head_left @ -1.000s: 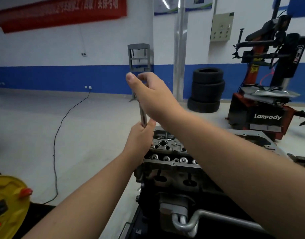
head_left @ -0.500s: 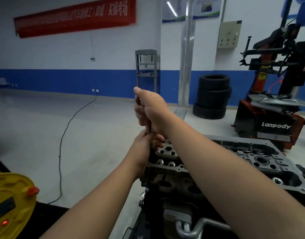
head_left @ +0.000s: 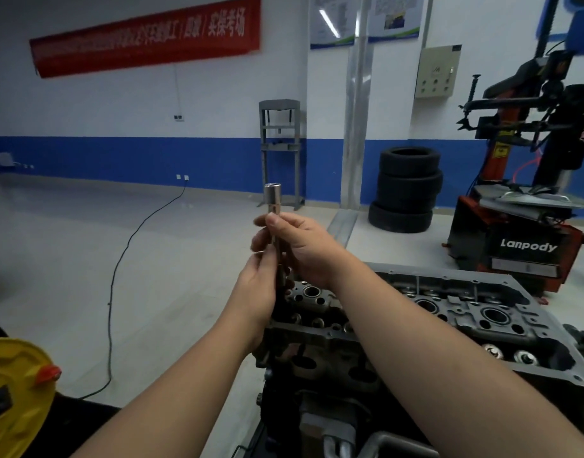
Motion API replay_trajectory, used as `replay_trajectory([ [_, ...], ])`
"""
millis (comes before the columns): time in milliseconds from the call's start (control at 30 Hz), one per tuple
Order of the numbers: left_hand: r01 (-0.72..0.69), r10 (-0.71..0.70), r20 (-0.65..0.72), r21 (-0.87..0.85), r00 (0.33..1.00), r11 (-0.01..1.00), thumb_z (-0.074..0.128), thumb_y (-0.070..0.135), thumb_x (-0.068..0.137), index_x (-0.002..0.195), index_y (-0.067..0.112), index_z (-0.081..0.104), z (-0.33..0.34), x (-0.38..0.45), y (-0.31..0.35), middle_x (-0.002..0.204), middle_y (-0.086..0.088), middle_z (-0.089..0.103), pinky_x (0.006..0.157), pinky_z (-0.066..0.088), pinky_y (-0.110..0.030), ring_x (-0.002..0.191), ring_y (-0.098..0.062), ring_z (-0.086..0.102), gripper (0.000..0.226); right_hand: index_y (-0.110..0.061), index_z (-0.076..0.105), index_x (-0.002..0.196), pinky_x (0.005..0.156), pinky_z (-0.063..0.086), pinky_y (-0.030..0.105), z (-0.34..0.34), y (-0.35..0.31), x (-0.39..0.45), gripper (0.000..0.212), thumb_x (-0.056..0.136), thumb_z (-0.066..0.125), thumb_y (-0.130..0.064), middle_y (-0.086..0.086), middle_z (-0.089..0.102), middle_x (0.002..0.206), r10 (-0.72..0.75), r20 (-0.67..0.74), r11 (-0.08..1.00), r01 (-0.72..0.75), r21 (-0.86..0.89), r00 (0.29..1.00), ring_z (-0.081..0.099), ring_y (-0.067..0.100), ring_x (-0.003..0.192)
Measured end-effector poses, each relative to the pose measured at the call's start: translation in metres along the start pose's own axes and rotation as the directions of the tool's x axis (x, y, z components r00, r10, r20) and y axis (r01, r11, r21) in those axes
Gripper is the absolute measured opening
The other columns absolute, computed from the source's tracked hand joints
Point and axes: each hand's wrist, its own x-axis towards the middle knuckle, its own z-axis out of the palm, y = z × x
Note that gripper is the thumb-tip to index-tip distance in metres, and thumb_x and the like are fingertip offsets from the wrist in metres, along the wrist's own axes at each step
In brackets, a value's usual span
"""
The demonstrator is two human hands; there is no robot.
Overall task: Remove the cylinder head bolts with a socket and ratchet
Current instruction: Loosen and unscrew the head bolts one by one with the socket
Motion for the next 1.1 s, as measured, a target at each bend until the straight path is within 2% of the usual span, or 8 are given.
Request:
replay_trajectory([
  [100,0.012,-0.011,0.047,-0.022,0.999,1.000,0.031,0.051,0.110,0.128,0.027,0.065,0.001,0.000,0.003,0.115,0.001,0.076,0.095,0.055,-0.040,0.107,-0.016,0.070,0.046,-0.015,0.065,0.114,0.083,0.055,0.033,-0.006,-0.002,-0.001,0.025,0.102,0.053,-0.032,0.004,0.074,0.098,0.039,0.050,0.998,-0.041,0.043,0.998,0.070,0.019,0.094],
  [300,-0.005,0.005,0.017,0.001,1.000,1.000,0.041,0.054,0.106,0.115,0.029,0.068,-0.002,0.004,0.003,0.108,0.002,0.078,0.098,0.056,-0.046,0.107,-0.017,0.072,0.039,-0.017,0.057,0.101,0.073,0.054,0.032,-0.010,0.004,0.000,0.016,0.092,0.070,-0.021,0.008,0.075,0.097,0.038,0.014,0.998,-0.039,0.046,0.999,0.072,0.021,0.092],
  [400,-0.003,0.004,0.030,-0.049,1.000,0.999,0.048,0.065,0.096,0.116,0.024,0.069,-0.002,0.004,0.005,0.106,0.000,0.079,0.097,0.057,-0.048,0.106,-0.019,0.073,0.050,-0.015,0.057,0.094,0.081,0.051,0.039,-0.009,0.006,0.001,0.010,0.095,0.067,-0.016,0.009,0.075,0.095,0.016,-0.021,0.998,-0.014,0.069,1.000,0.072,0.021,0.092],
  [533,-0.011,0.011,0.000,-0.170,1.000,0.985,0.057,0.078,0.076,0.110,0.020,0.068,0.000,0.006,0.004,0.100,-0.001,0.079,0.089,0.057,-0.044,0.102,-0.022,0.074,0.068,-0.013,0.066,0.101,0.083,0.057,0.033,-0.009,0.002,-0.003,0.012,0.101,0.056,-0.020,0.002,0.074,0.101,0.034,0.041,0.999,-0.036,0.029,0.999,0.069,0.018,0.099],
  [633,0.011,0.005,0.064,-0.255,0.998,0.967,0.051,0.070,0.083,0.113,0.030,0.069,0.004,0.007,0.007,0.109,0.006,0.079,0.093,0.053,-0.035,0.109,-0.012,0.072,0.053,-0.014,0.067,0.107,0.073,0.056,0.027,-0.008,-0.003,-0.006,0.024,0.105,0.047,-0.026,-0.001,0.074,0.103,0.098,0.065,0.995,-0.100,0.023,0.993,0.070,0.013,0.091],
  [733,-0.005,0.021,0.077,-0.202,0.997,0.979,0.049,0.052,0.101,0.111,0.029,0.071,0.008,0.006,0.008,0.111,0.004,0.078,0.098,0.052,-0.036,0.108,-0.010,0.072,0.034,-0.014,0.065,0.111,0.079,0.052,0.030,-0.011,-0.004,-0.007,0.025,0.104,0.046,-0.029,-0.001,0.074,0.101,0.123,0.047,0.989,-0.126,0.077,0.991,0.068,0.013,0.091],
  [933,-0.006,0.021,0.067,-0.212,0.998,0.977,0.062,0.063,0.084,0.114,0.025,0.073,0.006,0.003,0.005,0.109,-0.004,0.079,0.102,0.054,-0.048,0.107,-0.020,0.074,0.050,-0.015,0.057,0.092,0.065,0.051,0.032,-0.006,0.002,-0.007,0.010,0.092,0.067,-0.019,0.006,0.071,0.086,0.039,-0.043,0.999,-0.039,0.015,0.998,0.067,0.019,0.077],
  [1100,-0.003,0.020,0.086,-0.195,0.996,0.981,0.050,0.054,0.097,0.113,0.028,0.075,0.005,0.003,0.001,0.115,0.000,0.077,0.101,0.053,-0.040,0.112,-0.013,0.071,0.039,-0.012,0.058,0.093,0.062,0.052,0.030,-0.005,0.002,-0.008,0.009,0.097,0.061,-0.020,0.004,0.073,0.089,0.025,-0.046,1.000,-0.024,0.020,0.999,0.067,0.016,0.074],
])
